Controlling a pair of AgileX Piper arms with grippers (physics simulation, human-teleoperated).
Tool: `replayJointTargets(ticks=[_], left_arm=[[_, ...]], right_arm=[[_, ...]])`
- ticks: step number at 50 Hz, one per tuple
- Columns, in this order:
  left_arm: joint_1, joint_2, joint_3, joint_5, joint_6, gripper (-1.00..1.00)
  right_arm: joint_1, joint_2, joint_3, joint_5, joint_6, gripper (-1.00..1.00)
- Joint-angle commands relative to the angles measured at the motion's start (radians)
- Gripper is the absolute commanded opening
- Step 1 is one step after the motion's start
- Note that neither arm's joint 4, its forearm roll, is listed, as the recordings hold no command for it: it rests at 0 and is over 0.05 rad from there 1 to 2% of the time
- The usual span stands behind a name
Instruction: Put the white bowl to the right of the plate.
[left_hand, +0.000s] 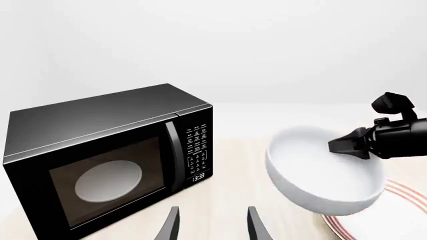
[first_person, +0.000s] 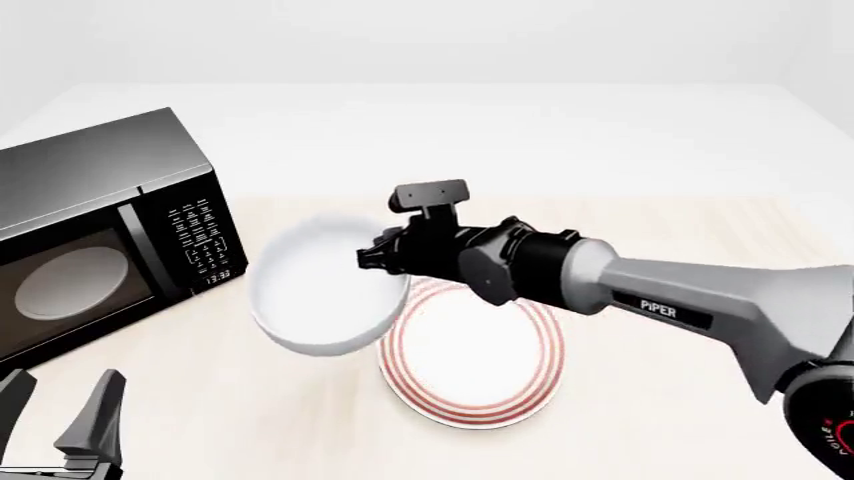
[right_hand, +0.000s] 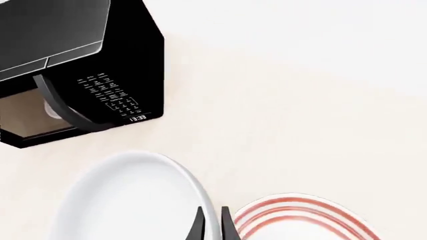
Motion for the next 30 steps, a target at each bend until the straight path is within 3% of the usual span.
replayJointTargets(ticks=[1, 30], left_arm=[[0.0, 0.0, 0.0, 0.0, 0.0, 1.0], [0.0, 0.0, 0.0, 0.0, 0.0, 1.0]], right_arm=[[-0.131, -0.172, 0.144, 0.002, -0.025, -1.0], [-0.48, -0.533, 0.604, -0.14, -0.003, -1.0]])
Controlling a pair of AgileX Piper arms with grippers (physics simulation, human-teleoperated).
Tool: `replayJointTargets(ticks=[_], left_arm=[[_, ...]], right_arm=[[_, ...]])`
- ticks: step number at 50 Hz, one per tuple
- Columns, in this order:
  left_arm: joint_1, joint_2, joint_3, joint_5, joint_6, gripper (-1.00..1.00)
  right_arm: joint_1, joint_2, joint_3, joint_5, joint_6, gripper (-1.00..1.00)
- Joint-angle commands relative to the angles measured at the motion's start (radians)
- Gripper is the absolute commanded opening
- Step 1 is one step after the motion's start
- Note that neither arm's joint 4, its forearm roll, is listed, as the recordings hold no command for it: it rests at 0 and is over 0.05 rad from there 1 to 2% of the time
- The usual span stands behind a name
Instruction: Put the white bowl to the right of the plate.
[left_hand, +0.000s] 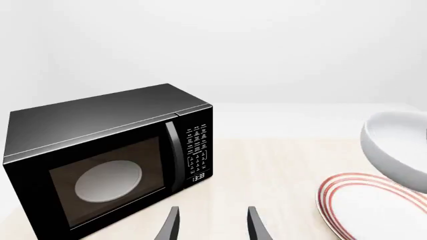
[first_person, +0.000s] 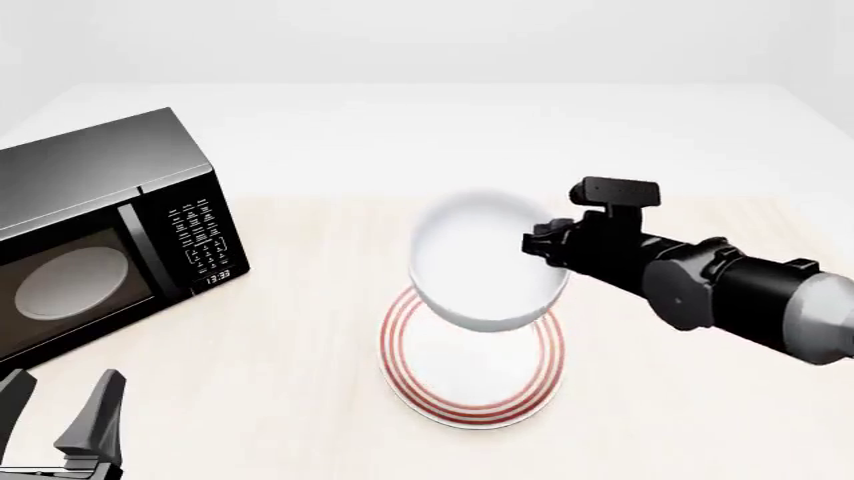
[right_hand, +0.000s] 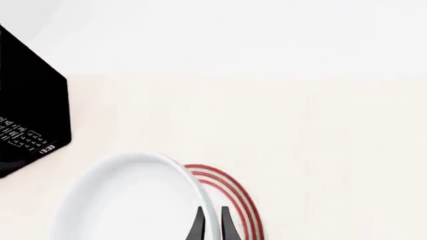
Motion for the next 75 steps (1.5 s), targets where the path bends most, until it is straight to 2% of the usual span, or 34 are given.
replayJointTargets(ticks=[1, 14, 29, 38, 61, 75], left_arm=[[0.0, 0.0, 0.0, 0.0, 0.0, 1.0], [0.0, 0.0, 0.0, 0.0, 0.0, 1.0], [0.0, 0.0, 0.0, 0.0, 0.0, 1.0], [0.0, 0.0, 0.0, 0.0, 0.0, 1.0], [0.0, 0.0, 0.0, 0.0, 0.0, 1.0], [0.0, 0.0, 0.0, 0.0, 0.0, 1.0]], right_arm=[[-0.137, -0.149, 0.179, -0.058, 0.021, -1.0], [-0.262, -0.259, 0.366, -0.146, 0.053, -1.0], [-0.396, -0.417, 0.5, -0.155, 0.069, -1.0], [-0.487, -0.454, 0.602, -0.221, 0.096, -1.0], [-0.646, -0.541, 0.685, -0.219, 0.094, -1.0], [-0.707, -0.412, 0.686, -0.33, 0.091, -1.0]])
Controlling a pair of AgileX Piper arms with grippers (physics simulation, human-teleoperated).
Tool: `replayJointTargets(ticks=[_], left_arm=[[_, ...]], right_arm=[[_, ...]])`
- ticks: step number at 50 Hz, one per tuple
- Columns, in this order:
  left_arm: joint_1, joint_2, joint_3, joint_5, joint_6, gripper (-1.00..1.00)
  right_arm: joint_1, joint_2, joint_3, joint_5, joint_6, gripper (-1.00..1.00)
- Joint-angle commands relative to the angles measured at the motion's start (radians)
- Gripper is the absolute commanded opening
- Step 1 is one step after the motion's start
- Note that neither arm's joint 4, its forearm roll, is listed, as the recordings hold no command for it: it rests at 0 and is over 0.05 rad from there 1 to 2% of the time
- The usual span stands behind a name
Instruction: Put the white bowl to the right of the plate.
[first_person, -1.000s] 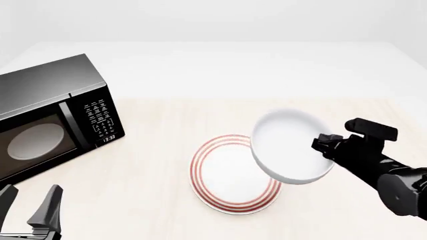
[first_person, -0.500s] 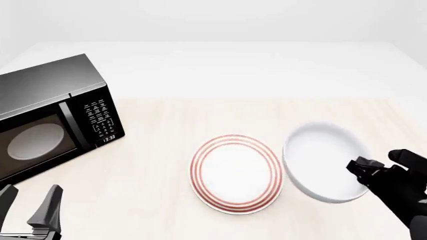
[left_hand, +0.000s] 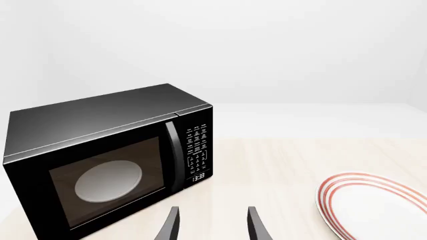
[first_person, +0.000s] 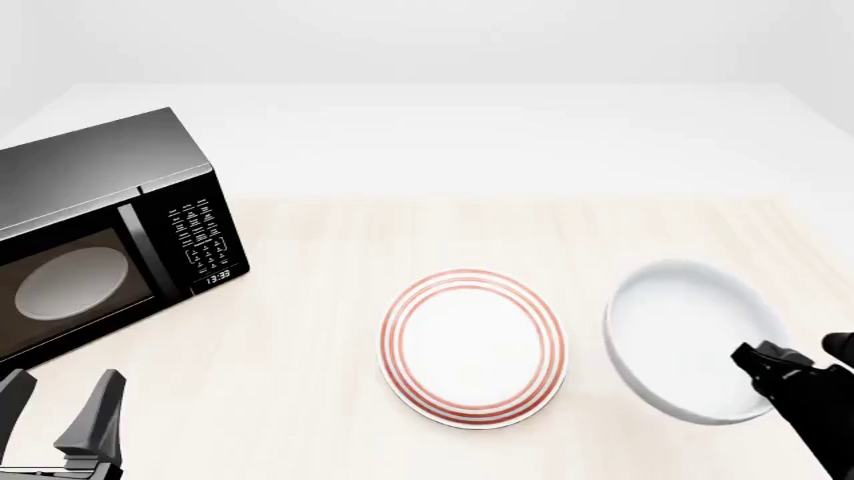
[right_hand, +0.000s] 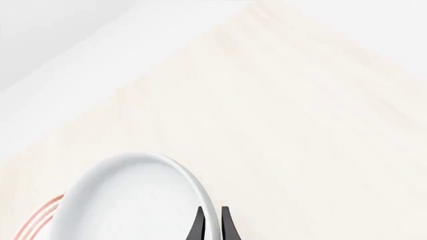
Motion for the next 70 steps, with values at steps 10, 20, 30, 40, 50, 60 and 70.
replayJointTargets(ticks=[10, 20, 30, 40, 50, 60, 70], left_arm=[[0.0, 0.0, 0.0, 0.0, 0.0, 1.0], [0.0, 0.0, 0.0, 0.0, 0.0, 1.0], [0.0, 0.0, 0.0, 0.0, 0.0, 1.0], [0.0, 0.0, 0.0, 0.0, 0.0, 1.0], [0.0, 0.0, 0.0, 0.0, 0.0, 1.0], [0.0, 0.0, 0.0, 0.0, 0.0, 1.0], [0.0, 0.0, 0.0, 0.0, 0.0, 1.0]], right_arm=[[-0.073, 0.223, -0.018, -0.189, 0.007, -1.0], [-0.076, 0.282, -0.038, -0.219, 0.007, -1.0], [-0.077, 0.328, -0.029, -0.264, 0.015, -1.0], [-0.08, 0.408, 0.0, -0.353, 0.029, -1.0], [-0.079, 0.457, 0.006, -0.397, 0.038, -1.0], [-0.08, 0.557, 0.032, -0.507, 0.054, -1.0], [-0.074, 0.584, 0.04, -0.534, 0.064, -1.0]])
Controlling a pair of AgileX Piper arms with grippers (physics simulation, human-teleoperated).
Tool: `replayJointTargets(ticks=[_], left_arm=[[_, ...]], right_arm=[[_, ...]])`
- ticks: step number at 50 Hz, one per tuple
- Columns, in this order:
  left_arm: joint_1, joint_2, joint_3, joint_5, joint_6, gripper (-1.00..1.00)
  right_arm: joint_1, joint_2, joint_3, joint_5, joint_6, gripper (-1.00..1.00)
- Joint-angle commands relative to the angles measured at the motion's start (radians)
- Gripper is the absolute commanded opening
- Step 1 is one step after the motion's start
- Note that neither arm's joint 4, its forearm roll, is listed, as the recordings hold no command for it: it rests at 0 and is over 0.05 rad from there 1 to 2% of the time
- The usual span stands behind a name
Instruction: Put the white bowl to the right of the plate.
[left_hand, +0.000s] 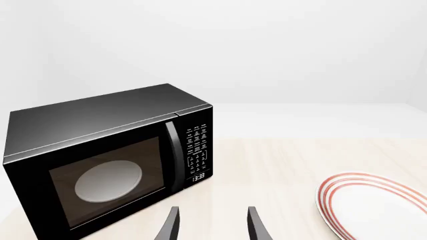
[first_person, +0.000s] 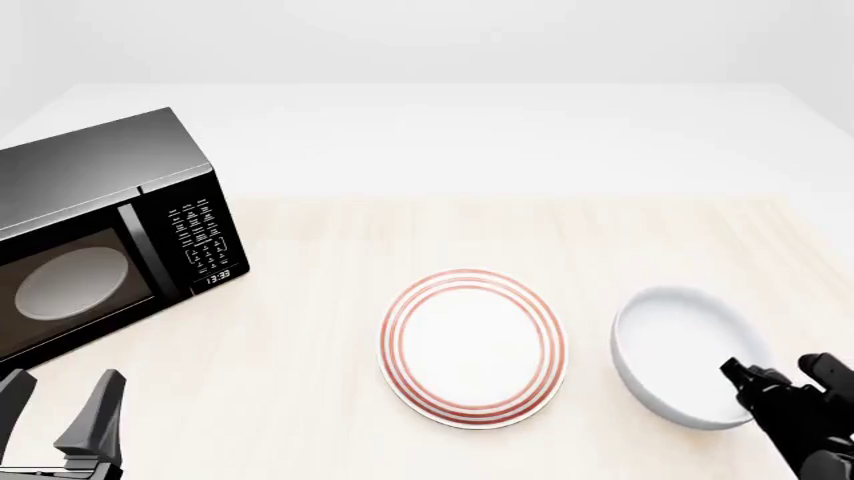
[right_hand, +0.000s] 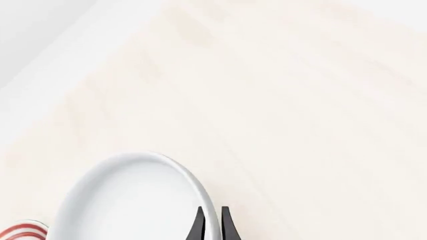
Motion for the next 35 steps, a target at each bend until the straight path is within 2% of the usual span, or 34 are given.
replayJointTargets(ticks=[1, 24, 34, 35], left_arm=[[0.0, 0.0, 0.0, 0.0, 0.0, 1.0], [0.0, 0.0, 0.0, 0.0, 0.0, 1.0], [0.0, 0.0, 0.0, 0.0, 0.0, 1.0], [0.0, 0.0, 0.0, 0.0, 0.0, 1.0]], right_arm=[[0.006, 0.046, 0.01, -0.053, 0.016, -1.0], [0.001, 0.127, 0.021, -0.129, 0.024, -1.0], [0.003, 0.045, 0.035, -0.075, 0.022, -1.0], [0.011, -0.009, 0.043, -0.046, 0.025, 1.0]])
